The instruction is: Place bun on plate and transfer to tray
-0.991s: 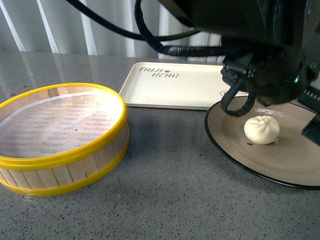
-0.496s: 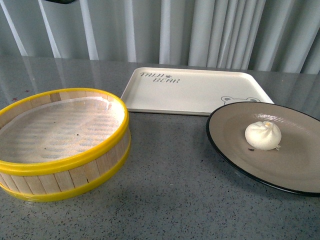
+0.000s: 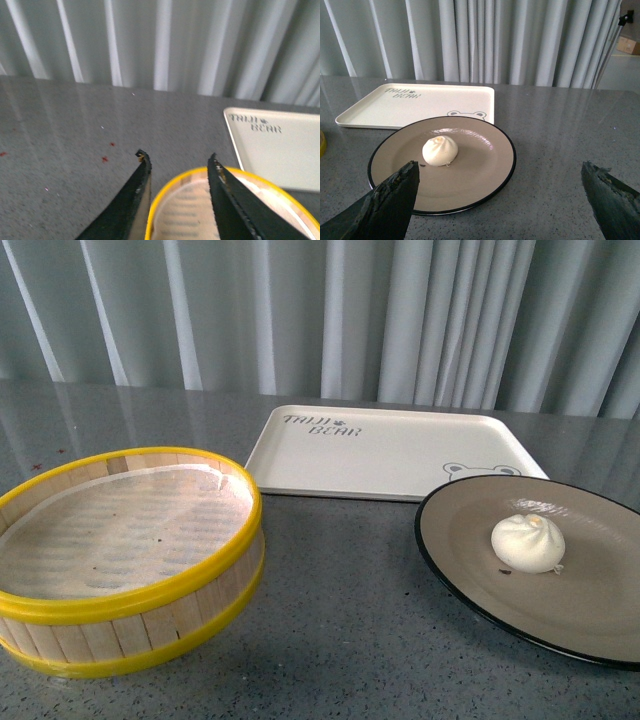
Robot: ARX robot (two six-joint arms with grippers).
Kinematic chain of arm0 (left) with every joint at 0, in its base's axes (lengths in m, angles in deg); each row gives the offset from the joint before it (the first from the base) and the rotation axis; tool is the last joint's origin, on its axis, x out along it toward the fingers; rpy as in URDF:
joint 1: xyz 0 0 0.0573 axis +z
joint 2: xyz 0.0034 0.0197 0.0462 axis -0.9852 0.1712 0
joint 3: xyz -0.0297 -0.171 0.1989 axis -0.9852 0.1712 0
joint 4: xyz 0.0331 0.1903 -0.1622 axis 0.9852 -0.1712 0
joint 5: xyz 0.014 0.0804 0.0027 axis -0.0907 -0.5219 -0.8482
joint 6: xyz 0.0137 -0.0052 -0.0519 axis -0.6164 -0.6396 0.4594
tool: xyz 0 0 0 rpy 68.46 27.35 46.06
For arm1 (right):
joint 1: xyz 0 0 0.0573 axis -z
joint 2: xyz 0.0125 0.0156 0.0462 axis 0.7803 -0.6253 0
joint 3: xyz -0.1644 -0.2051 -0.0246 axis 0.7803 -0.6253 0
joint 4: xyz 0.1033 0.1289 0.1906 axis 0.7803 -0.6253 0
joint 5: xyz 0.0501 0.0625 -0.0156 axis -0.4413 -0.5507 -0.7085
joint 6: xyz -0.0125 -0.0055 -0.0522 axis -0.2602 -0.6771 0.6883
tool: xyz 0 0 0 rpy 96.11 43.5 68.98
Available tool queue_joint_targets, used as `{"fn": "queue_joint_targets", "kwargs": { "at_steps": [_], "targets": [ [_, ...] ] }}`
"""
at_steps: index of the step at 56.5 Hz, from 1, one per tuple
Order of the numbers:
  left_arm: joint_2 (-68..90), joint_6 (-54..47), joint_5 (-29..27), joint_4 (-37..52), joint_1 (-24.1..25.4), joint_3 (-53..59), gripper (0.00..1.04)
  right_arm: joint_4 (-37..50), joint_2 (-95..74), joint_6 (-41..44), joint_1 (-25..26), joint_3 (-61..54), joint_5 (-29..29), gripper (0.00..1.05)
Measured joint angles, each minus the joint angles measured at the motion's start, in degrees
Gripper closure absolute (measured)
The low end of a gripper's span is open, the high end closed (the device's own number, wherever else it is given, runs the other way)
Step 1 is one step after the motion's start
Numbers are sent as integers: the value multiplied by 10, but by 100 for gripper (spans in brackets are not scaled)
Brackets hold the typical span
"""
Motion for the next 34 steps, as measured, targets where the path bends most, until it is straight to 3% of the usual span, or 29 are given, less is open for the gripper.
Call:
{"fn": "queue_joint_targets", "kwargs": {
  "at_steps": [10,34],
  "targets": [
    [-50,1,4,21,-4,79,101,0,0,0,0,0,3,8],
    [-182,3,3,9,-3,197,101,0,0,0,0,0,2,8]
  ]
}}
